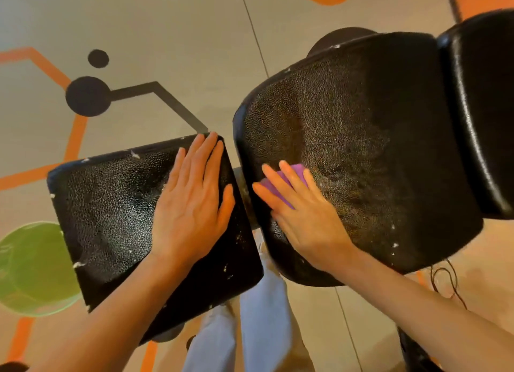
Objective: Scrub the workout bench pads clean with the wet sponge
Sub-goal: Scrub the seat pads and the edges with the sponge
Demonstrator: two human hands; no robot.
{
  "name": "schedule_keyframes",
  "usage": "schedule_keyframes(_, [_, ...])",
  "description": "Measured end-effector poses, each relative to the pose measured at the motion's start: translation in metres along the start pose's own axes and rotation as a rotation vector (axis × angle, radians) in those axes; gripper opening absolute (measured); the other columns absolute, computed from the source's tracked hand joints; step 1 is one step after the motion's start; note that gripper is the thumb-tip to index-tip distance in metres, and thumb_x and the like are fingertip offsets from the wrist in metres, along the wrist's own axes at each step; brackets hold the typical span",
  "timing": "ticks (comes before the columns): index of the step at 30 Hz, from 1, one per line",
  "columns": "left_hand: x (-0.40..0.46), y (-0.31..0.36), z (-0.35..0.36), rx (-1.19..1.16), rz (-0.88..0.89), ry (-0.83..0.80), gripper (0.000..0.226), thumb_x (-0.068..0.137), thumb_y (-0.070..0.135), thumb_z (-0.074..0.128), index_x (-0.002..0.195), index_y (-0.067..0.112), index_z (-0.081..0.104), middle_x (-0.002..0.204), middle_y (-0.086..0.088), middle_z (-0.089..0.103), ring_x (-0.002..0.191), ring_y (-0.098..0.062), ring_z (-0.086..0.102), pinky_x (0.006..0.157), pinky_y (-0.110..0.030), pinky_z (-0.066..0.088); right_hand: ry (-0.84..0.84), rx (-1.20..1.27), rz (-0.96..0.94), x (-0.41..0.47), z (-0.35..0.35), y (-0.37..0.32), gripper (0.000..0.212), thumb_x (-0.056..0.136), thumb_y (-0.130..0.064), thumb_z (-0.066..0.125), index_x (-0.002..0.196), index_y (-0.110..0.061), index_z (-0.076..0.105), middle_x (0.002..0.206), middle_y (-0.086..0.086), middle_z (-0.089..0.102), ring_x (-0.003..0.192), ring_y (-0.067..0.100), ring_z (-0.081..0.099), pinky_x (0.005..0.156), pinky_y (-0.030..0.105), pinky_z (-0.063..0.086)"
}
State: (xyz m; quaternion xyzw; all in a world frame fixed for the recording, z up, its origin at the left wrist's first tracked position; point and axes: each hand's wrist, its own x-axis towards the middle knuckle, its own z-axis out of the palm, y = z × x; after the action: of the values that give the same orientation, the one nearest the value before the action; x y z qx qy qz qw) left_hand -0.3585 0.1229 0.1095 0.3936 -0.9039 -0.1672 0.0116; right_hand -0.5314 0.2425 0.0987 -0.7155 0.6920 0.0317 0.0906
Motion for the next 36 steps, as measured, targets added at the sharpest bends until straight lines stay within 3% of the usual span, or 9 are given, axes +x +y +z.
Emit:
schedule_keyframes(2, [-0.001,0.001,-0.001,-0.003,-0.002,0.0,0.063,0.097,0.031,0.042,0.151,0.002,0.028,0.158,-0.013,0.028,0.15,-0.025,0.018,0.125,-0.038,0.008,-0.017,0.019,0.023,0.0,0.001,-0.004,0.051,0.1,-0.03,0.034,0.15,-0.024,0.029,0.159,0.005,0.023,0.148,0.029,0.017,0.119,0.049,0.019])
schedule_keyframes(7, [-0.002,0.0,0.003,0.003,-0.003,0.029,0.061,0.098,0.029,0.045,0.151,0.002,0.028,0.157,-0.013,0.029,0.15,-0.024,0.019,0.125,-0.037,0.006,0.202,0.019,0.303,0.104,-0.006,-0.002,0.05,0.103,-0.029,0.031,0.151,-0.019,0.028,0.16,0.008,0.022,0.148,0.031,0.016,0.121,0.05,0.013])
schedule_keyframes(12, [-0.002,0.0,0.003,-0.015,0.001,0.027,0.062,0.097,0.027,0.048,0.15,0.001,0.029,0.156,-0.013,0.03,0.149,-0.025,0.02,0.125,-0.039,0.009,-0.025,-0.018,-0.008,-0.039,0.013,-0.032,0.048,0.101,-0.027,0.033,0.149,-0.019,0.032,0.16,0.005,0.021,0.149,0.028,0.014,0.119,0.049,0.017])
schedule_keyframes(14, [-0.002,0.001,0.003,-0.016,0.001,0.035,0.062,0.097,0.027,0.048,0.15,0.001,0.029,0.156,-0.013,0.03,0.149,-0.026,0.021,0.125,-0.039,0.009,-0.023,0.022,-0.044,-0.034,0.014,-0.023,0.048,0.101,-0.028,0.033,0.148,-0.019,0.035,0.159,0.004,0.025,0.148,0.026,0.018,0.118,0.048,0.019])
schedule_keyframes(20, [-0.003,-0.001,0.007,0.006,0.004,0.053,0.062,0.098,0.029,0.044,0.151,0.002,0.027,0.156,-0.013,0.03,0.149,-0.026,0.02,0.125,-0.039,0.009,0.189,0.048,0.255,0.09,0.0,-0.007,0.049,0.103,-0.026,0.03,0.151,-0.016,0.028,0.16,0.009,0.022,0.149,0.029,0.016,0.121,0.048,0.013])
schedule_keyframes(23, [-0.003,0.0,0.008,0.001,0.013,0.055,0.062,0.098,0.029,0.044,0.151,0.003,0.028,0.156,-0.013,0.03,0.149,-0.026,0.02,0.125,-0.039,0.008,0.158,0.008,0.239,0.039,0.012,-0.027,0.051,0.102,-0.023,0.034,0.152,-0.015,0.025,0.161,0.01,0.017,0.149,0.03,0.011,0.121,0.049,0.011])
schedule_keyframes(27, [-0.003,0.0,0.007,-0.001,0.004,0.052,0.062,0.097,0.028,0.045,0.15,0.002,0.028,0.156,-0.013,0.03,0.149,-0.027,0.02,0.124,-0.04,0.01,0.072,0.061,0.154,-0.059,0.024,-0.061,0.048,0.098,-0.019,0.047,0.145,-0.013,0.041,0.158,0.011,0.026,0.148,0.03,0.018,0.118,0.052,0.02])
schedule_keyframes(33, [-0.004,-0.001,0.009,0.014,0.01,0.053,0.062,0.098,0.029,0.046,0.15,0.003,0.027,0.156,-0.014,0.028,0.149,-0.028,0.019,0.124,-0.041,0.011,0.209,0.083,0.454,0.069,0.005,-0.034,0.051,0.103,-0.026,0.032,0.152,-0.014,0.025,0.161,0.009,0.018,0.149,0.027,0.012,0.121,0.046,0.011])
schedule_keyframes(36, [-0.003,0.0,0.009,0.016,0.007,0.055,0.061,0.098,0.03,0.046,0.15,0.003,0.028,0.156,-0.013,0.029,0.149,-0.027,0.02,0.124,-0.042,0.011,0.182,0.043,0.379,0.026,0.018,-0.042,0.052,0.103,-0.024,0.034,0.153,-0.013,0.021,0.162,0.009,0.014,0.15,0.026,0.008,0.121,0.047,0.012])
